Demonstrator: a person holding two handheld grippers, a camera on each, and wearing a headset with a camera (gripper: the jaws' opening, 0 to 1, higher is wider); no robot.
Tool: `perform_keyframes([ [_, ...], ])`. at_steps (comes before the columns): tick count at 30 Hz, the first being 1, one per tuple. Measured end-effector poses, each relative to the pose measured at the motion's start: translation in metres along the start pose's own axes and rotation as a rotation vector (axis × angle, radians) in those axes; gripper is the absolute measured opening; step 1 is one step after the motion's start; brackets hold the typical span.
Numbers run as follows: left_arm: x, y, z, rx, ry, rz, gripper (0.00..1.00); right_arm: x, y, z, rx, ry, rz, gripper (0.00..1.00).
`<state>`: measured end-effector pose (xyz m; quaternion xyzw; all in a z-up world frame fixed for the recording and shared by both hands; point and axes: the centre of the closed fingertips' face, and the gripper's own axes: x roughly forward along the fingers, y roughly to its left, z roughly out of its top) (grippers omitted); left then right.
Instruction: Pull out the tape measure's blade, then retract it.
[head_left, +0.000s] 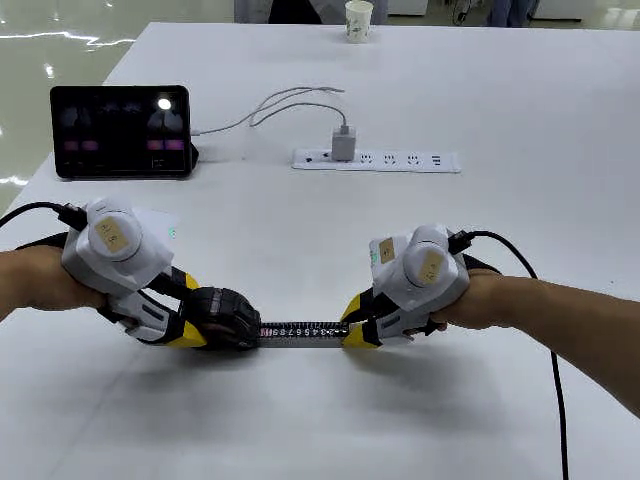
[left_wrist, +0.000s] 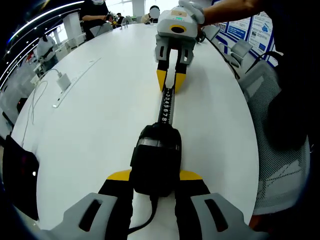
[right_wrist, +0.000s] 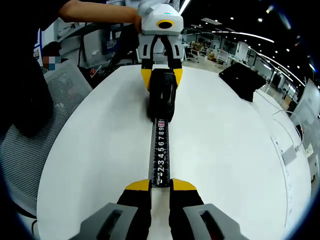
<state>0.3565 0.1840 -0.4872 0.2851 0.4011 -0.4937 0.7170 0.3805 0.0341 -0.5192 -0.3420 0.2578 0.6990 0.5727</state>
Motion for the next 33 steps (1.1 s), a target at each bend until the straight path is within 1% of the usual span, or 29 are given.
perform_keyframes([
  [22, 0.001, 0.001, 0.0, 0.002, 0.012, -0.001, 0.26, -0.025, 0.003, -0.029, 0.027, 0.042, -0.014, 0.09],
  [33, 0.001, 0.001, 0.0, 0.0, 0.014, 0.002, 0.26, -0.038, 0.005, -0.047, 0.043, 0.063, -0.024, 0.09],
])
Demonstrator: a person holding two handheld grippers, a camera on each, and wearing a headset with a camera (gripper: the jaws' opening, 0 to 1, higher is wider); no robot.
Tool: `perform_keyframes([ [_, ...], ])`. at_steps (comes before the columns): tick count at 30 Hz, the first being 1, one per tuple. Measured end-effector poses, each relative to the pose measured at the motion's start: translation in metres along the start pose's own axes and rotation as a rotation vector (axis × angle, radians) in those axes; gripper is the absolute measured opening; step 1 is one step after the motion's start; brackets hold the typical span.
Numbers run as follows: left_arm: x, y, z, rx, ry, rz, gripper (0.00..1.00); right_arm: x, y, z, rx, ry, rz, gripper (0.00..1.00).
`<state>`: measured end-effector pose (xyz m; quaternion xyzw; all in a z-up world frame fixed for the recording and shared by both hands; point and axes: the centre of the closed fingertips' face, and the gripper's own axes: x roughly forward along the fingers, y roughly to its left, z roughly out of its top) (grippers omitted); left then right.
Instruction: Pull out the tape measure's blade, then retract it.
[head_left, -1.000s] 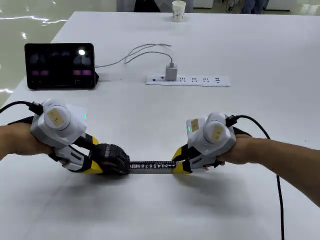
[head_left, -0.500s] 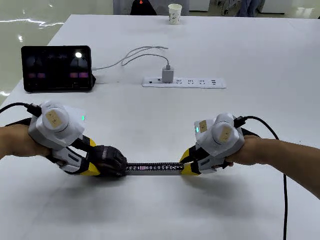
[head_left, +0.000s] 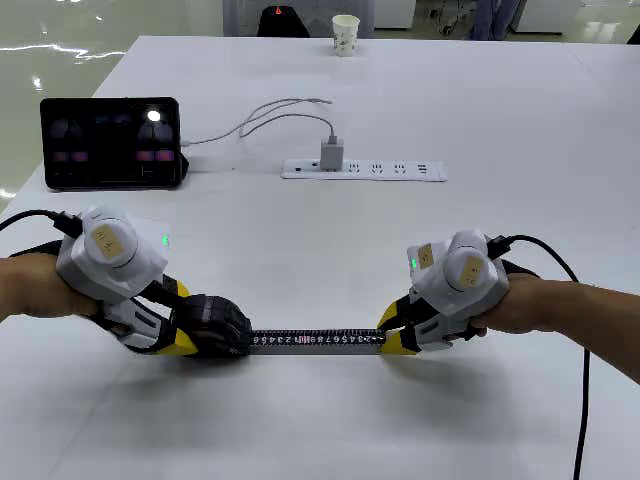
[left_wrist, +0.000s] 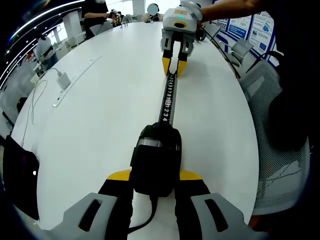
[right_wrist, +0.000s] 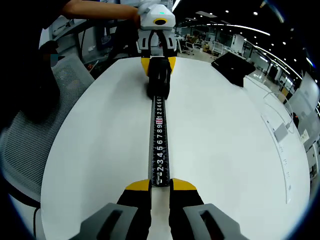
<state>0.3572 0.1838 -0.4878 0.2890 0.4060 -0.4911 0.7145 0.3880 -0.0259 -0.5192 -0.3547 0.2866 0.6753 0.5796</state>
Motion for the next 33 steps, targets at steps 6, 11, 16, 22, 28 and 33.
perform_keyframes([
  [6, 0.0, -0.001, 0.0, 0.001, 0.002, -0.001, 0.26, -0.006, 0.001, -0.008, 0.005, 0.014, -0.002, 0.09],
  [11, 0.0, -0.001, 0.0, 0.0, 0.003, -0.002, 0.26, -0.011, 0.001, -0.016, 0.008, 0.025, -0.005, 0.09],
  [16, 0.0, 0.0, 0.0, 0.001, 0.007, -0.002, 0.26, -0.017, 0.002, -0.024, 0.011, 0.039, -0.005, 0.09],
  [22, 0.0, -0.001, 0.0, 0.002, 0.011, -0.003, 0.26, -0.025, 0.002, -0.034, 0.02, 0.052, -0.009, 0.09],
  [28, 0.001, 0.0, 0.001, 0.002, 0.012, -0.003, 0.26, -0.032, 0.001, -0.045, 0.023, 0.074, -0.013, 0.09],
  [33, 0.002, 0.0, 0.0, 0.002, 0.016, -0.003, 0.26, -0.037, 0.002, -0.051, 0.027, 0.084, -0.016, 0.09],
])
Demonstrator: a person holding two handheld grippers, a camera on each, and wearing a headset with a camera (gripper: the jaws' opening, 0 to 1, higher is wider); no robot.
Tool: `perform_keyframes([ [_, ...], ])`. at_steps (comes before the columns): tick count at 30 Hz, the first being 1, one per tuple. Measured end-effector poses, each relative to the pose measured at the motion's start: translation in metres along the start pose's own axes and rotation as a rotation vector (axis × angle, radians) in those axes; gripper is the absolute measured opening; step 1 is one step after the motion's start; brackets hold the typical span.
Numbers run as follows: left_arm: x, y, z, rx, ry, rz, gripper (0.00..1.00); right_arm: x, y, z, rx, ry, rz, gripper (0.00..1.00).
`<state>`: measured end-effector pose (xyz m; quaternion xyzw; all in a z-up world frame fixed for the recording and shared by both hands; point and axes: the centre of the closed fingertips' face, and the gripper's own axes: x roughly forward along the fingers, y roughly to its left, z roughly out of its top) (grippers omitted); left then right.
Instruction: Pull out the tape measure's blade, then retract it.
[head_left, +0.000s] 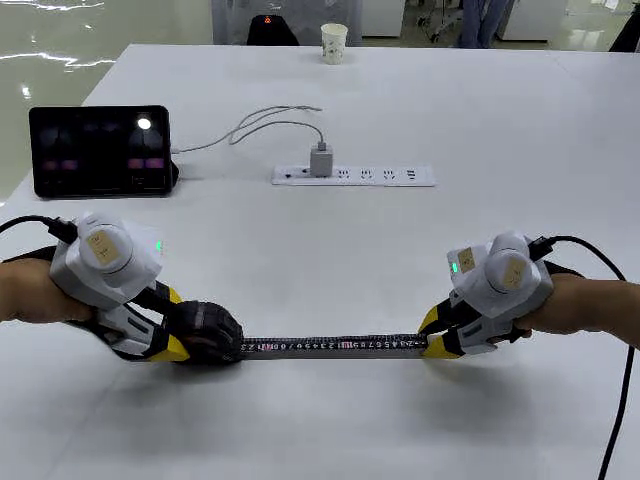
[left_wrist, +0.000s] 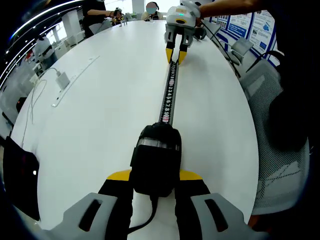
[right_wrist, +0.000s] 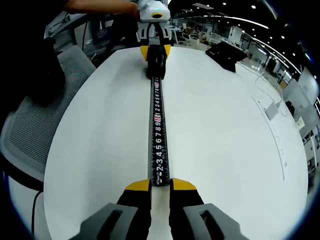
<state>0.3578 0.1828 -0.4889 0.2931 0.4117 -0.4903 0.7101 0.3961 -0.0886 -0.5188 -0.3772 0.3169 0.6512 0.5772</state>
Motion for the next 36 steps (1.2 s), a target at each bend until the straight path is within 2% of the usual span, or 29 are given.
perform_keyframes([
  [11, -0.0007, -0.0007, -0.0002, 0.005, 0.007, 0.008, 0.27, -0.0016, 0.0005, -0.0027, 0.003, 0.009, -0.001, 0.09],
  [27, -0.001, 0.0005, 0.0008, 0.013, 0.021, 0.016, 0.27, -0.0013, 0.001, -0.0023, -0.033, 0.045, -0.003, 0.11],
  [36, -0.0014, 0.0012, 0.0, 0.021, 0.032, 0.026, 0.27, 0.0004, 0.0017, -0.0046, -0.05, 0.066, -0.015, 0.15],
])
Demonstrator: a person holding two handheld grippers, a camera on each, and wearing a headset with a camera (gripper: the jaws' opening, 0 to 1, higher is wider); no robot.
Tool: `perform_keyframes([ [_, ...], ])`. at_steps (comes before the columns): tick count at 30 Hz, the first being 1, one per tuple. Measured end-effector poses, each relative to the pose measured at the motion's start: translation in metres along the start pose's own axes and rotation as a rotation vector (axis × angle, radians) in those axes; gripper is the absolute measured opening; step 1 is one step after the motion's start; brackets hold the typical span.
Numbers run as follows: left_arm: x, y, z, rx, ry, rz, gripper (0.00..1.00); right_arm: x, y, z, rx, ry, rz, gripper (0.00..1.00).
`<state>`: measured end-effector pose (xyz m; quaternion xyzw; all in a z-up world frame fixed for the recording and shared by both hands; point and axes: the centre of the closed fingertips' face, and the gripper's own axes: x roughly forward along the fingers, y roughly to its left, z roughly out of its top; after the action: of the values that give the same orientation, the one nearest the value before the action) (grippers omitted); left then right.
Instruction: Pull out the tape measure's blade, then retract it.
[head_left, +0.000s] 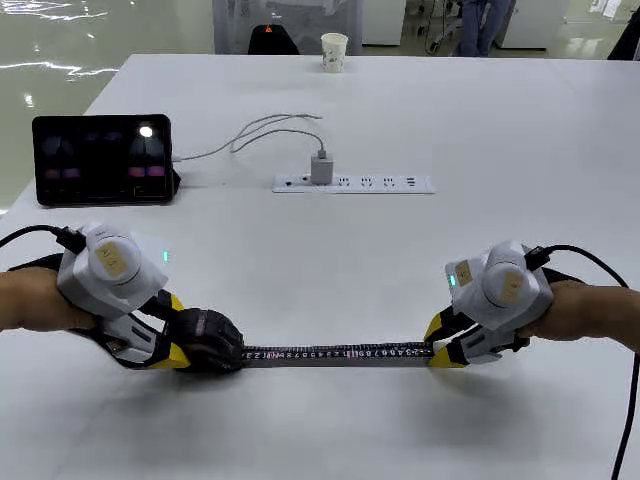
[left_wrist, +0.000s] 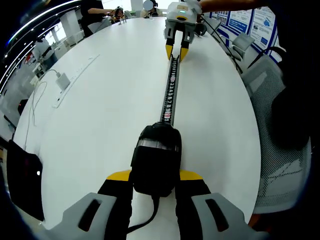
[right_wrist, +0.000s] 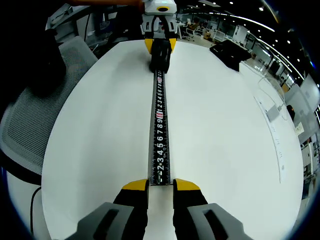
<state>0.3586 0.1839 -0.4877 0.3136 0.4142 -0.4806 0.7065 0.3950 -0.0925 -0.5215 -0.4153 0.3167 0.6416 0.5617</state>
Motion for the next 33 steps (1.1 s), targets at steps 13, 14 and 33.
perform_keyframes([
  [13, -0.008, 0.001, -0.008, -0.038, 0.025, 0.04, 0.36, -0.009, -0.001, 0.004, 0.013, -0.029, -0.051, 0.26],
  [14, -0.009, 0.001, -0.008, -0.047, 0.018, 0.049, 0.38, -0.011, 0.0, 0.003, 0.02, -0.031, -0.056, 0.27],
  [33, -0.021, -0.019, -0.015, -0.221, -0.065, 0.115, 0.61, -0.027, 0.017, -0.002, 0.181, -0.103, -0.144, 0.45],
])
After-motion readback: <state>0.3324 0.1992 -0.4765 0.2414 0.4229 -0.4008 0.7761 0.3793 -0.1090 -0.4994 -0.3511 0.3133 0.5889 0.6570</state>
